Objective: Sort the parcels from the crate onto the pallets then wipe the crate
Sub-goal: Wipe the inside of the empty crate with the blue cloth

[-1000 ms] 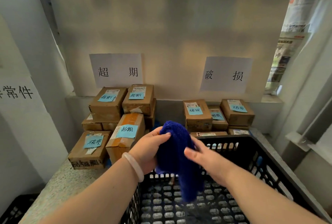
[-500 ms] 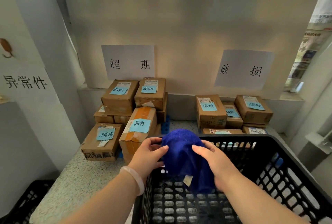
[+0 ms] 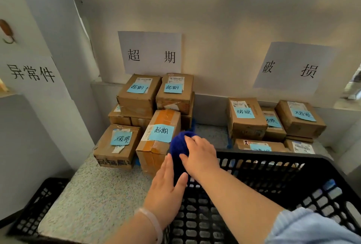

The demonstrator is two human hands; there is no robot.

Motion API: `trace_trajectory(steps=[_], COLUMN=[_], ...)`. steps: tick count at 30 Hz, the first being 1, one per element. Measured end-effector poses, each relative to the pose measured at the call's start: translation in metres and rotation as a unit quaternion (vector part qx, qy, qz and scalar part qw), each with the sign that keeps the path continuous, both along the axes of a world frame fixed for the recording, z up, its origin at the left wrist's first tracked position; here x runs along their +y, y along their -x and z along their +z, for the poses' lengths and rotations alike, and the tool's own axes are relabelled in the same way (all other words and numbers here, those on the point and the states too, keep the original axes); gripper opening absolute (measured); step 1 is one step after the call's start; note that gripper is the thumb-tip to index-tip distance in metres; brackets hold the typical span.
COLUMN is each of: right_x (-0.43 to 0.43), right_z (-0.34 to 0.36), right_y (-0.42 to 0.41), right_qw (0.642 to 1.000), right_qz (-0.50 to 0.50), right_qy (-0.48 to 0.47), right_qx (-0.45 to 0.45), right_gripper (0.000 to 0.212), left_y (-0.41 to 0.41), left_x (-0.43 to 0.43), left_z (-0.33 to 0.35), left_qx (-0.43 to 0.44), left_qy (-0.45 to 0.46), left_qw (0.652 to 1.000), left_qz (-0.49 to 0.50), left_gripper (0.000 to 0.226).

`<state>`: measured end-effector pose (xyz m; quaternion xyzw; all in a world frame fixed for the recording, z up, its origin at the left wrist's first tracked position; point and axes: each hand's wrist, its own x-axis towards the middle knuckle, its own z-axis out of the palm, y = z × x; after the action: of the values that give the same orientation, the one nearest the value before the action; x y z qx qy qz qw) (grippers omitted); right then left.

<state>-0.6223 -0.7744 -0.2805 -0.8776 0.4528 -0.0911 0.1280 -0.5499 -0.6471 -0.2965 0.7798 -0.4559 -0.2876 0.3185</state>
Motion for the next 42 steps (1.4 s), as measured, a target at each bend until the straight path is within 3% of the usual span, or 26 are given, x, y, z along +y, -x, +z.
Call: trace_trajectory(steps=[12,20,29,32,35,38,42], right_x=[-0.032,-0.070,-0.107,-0.116,-0.116,-0.106,-0.103], right_z=[-0.012,-0.006,0.013,0.017,0.024,0.029,0.036], right_y=[0.055,0.177,0.304,0.310,0.313,0.336,0.372], right_qw=[0.993,0.983,0.962,0.962,0.952,0.931,0.907], right_qz=[0.028,-0.064,-0.213,-0.247,-0.283,-0.271,-0.271], right_qy=[0.059,0.091,0.035,-0.044,-0.109,-0.092,-0.048], right_qx=[0.099,0.143,0.168,0.108,-0.050,-0.226,-0.319], right_gripper=[0.048,0.051,0.049,0.050,0.054,0.055,0.053], left_y=[0.001,-0.001,0.006,0.008,0.007,0.003,-0.003], left_x=[0.001,0.000,-0.006,-0.007,-0.009,-0.010,-0.012], left_z=[-0.002,-0.007,-0.009,-0.010,-0.014,-0.019,-0.027], left_qx=[-0.091,-0.103,-0.124,-0.136,-0.149,-0.159,-0.169], left_qy=[-0.058,-0.073,-0.095,-0.089,-0.082,-0.080,-0.077], left_qw=[0.994,0.992,0.987,0.986,0.985,0.983,0.981], left_qz=[-0.006,-0.005,0.027,0.037,0.042,0.046,0.052], left_gripper=[0.073,0.069,0.068,0.068,0.070,0.071,0.073])
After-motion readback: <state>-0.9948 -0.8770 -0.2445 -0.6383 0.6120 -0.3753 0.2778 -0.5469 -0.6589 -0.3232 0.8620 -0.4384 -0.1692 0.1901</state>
